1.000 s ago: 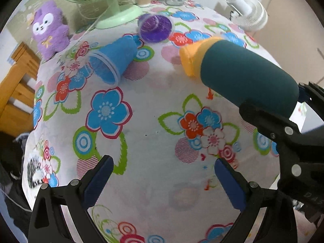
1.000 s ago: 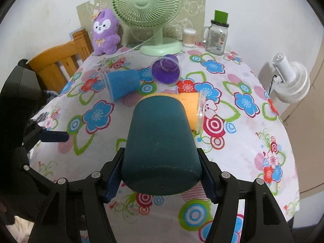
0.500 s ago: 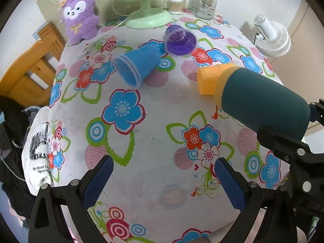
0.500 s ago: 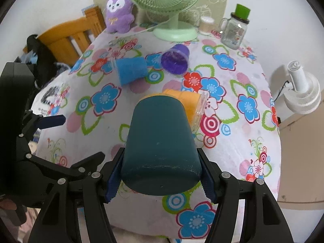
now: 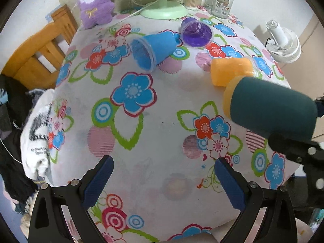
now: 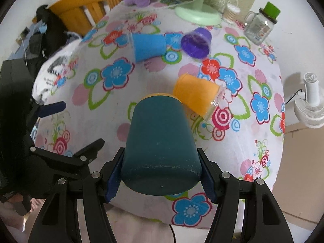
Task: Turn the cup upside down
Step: 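Rotate the teal cup rim-down with the right gripper and lower it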
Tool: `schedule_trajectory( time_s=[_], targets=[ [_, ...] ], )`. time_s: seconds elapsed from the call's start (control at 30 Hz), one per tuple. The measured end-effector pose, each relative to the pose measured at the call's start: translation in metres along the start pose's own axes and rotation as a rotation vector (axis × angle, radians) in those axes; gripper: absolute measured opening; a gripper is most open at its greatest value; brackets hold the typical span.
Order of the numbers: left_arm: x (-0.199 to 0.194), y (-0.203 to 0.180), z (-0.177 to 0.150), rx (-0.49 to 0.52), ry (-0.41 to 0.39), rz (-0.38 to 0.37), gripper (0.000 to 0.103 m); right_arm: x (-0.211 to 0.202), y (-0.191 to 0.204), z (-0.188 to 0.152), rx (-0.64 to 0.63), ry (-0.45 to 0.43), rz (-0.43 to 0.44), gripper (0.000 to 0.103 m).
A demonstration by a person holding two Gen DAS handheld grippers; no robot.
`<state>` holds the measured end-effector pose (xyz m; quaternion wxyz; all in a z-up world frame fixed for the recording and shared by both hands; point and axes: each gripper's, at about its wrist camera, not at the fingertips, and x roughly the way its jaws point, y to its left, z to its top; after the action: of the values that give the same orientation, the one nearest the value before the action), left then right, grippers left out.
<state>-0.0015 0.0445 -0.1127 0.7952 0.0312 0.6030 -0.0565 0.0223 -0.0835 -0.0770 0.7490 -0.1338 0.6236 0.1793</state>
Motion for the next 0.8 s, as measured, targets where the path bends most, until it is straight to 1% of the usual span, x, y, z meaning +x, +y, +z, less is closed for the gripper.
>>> schedule_trajectory(
  time_s=[0.17, 0.3, 0.43, 0.53, 0.57, 0.67, 0.8],
  targets=[
    [0.008, 0.002, 0.004, -0.001, 0.005, 0.003, 0.101, 0.015, 0.002, 0.006, -0.026, 0.09, -0.006, 0.069],
    [0.015, 0.006, 0.01, 0.0, 0.011, -0.031, 0.101, 0.025, 0.002, 0.012, -0.06, 0.172, -0.004, 0.069],
    [0.022, 0.007, 0.018, 0.013, 0.015, -0.048, 0.101, 0.037, 0.004, 0.019, -0.105, 0.249, -0.012, 0.069],
    [0.027, 0.006, 0.024, 0.038, 0.025, -0.066, 0.101, 0.044, 0.007, 0.026, -0.139, 0.286, -0.018, 0.069],
    [0.028, 0.006, 0.025, 0.053, 0.028, -0.069, 0.101, 0.048, 0.008, 0.029, -0.15, 0.312, -0.022, 0.069],
    [0.031, 0.005, 0.031, 0.092, 0.036, -0.08, 0.101, 0.055, 0.011, 0.037, -0.186, 0.345, -0.025, 0.069],
    [0.037, 0.011, 0.037, 0.094, 0.048, -0.066, 0.101, 0.063, 0.012, 0.047, -0.202, 0.367, -0.033, 0.069]
  ],
)
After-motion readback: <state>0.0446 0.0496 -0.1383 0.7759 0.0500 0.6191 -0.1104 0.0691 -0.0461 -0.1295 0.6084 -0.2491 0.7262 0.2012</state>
